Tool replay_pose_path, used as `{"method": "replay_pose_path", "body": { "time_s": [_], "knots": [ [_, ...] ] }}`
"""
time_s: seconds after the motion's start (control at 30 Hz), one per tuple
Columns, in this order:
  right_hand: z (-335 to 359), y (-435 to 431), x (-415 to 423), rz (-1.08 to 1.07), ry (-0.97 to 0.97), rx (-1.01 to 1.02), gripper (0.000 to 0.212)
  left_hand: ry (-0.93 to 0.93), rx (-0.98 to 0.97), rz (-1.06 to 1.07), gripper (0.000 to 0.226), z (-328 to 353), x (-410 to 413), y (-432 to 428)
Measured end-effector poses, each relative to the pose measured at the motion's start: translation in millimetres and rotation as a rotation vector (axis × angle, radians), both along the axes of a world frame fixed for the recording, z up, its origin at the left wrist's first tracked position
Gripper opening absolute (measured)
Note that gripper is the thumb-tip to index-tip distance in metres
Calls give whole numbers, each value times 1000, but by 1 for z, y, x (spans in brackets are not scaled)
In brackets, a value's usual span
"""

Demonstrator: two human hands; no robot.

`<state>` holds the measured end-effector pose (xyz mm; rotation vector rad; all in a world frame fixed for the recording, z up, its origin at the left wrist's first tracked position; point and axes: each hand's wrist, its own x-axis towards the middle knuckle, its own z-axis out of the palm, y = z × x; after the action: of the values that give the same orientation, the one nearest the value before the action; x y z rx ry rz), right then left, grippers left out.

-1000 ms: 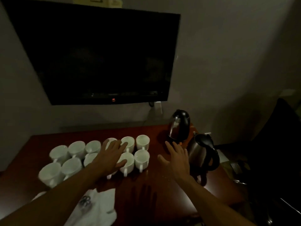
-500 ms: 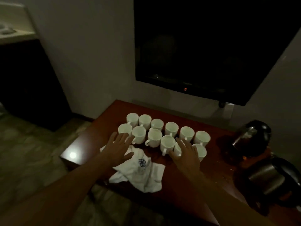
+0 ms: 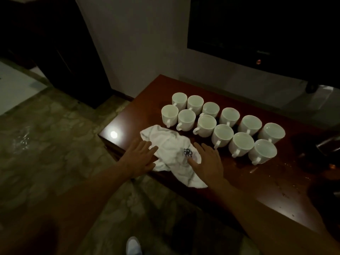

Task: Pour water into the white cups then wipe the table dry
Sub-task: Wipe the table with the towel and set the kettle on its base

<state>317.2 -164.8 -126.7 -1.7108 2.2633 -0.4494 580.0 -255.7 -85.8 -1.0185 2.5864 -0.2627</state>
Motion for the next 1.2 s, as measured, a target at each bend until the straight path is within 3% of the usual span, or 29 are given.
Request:
{"method": "replay_pose_path", "body": {
  "time_s": [0.53, 0.67, 0.8, 0.97, 1.13, 1.2],
  "knots": [
    [-77, -76, 75, -51, 32, -75, 77, 150, 59, -150, 68, -77, -20, -114],
    [-92, -81, 78, -92, 37, -140, 84, 222, 157, -186, 73, -101, -28, -120],
    [-100, -76, 77, -94, -15, -206, 72, 378, 290, -151, 66, -126, -38, -123],
    [-104, -68, 71, -110, 8, -263, 65, 526, 238, -186, 79, -147, -40, -108],
    [-106, -53, 59, -120, -16, -276, 63, 606, 9, -520, 53, -134, -49, -91],
    [-108, -42, 51, -125, -19, -276, 63, 599, 4, -507, 48, -129, -57, -78]
  ]
}}
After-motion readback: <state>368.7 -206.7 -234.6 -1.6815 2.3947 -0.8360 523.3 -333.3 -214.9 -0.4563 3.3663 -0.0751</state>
